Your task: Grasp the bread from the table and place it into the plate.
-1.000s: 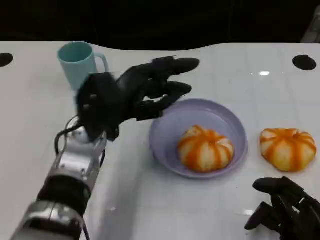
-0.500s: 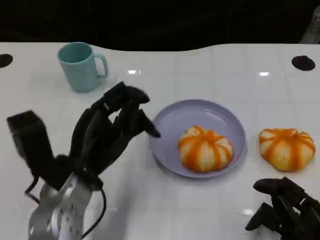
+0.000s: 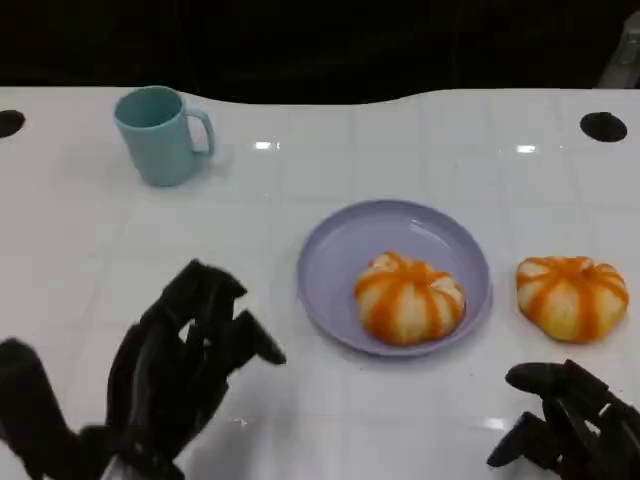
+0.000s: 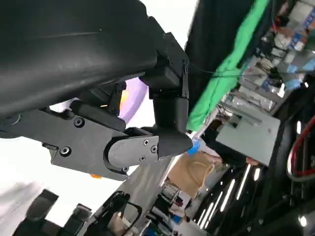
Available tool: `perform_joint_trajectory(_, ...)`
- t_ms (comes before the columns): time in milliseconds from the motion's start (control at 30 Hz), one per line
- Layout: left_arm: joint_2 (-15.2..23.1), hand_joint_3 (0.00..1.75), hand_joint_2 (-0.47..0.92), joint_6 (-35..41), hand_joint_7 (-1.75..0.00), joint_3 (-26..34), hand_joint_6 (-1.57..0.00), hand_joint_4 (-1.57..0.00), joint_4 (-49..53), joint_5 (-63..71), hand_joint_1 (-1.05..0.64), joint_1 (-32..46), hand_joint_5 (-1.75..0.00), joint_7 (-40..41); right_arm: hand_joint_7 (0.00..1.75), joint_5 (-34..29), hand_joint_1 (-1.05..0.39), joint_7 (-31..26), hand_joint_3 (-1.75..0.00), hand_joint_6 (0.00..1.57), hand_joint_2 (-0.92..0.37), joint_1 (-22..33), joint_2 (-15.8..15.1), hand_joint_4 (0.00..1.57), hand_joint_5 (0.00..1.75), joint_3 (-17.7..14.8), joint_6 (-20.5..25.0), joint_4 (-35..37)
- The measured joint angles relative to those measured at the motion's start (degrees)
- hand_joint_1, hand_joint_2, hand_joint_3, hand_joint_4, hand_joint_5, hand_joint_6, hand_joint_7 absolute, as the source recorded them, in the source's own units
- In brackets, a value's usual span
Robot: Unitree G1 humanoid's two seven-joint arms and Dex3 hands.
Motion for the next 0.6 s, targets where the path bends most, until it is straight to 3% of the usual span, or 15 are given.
perform_joint_trajectory(133, -0.1, 0.52, 0.92, 0.0, -1.66, 0.1, -0.52, -0.76, -0.9, -0.6, -0.50, 2.2, -1.75, 0.0, 0.90, -0.2, -0.79, 0.0, -0.20, 0.78, -0.92, 0.1, 0.0, 0.77, 1.30, 0.3, 0.0, 0.0)
perform_joint_trajectory(267, 0.0, 0.50, 0.92, 1.4, -1.60, 0.1, -0.54, -0.74, -1.0, -1.3, -0.49, 4.7, -1.75, 0.2, 0.97, -0.5, -0.80, -0.2, -0.21, 0.74, -0.92, 0.2, 0.0, 0.67, 1.44, 0.3, -0.1, 0.0)
perform_joint_trajectory(600, -0.1, 0.47, 0.92, 4.1, -1.57, 0.9, -0.55, -0.73, -2.4, -2.4, -0.49, 5.0, -1.75, 2.0, 0.98, -0.5, -0.80, -0.7, -0.21, 0.72, -0.92, 0.3, 0.0, 0.64, 1.48, 0.3, -0.1, -0.1)
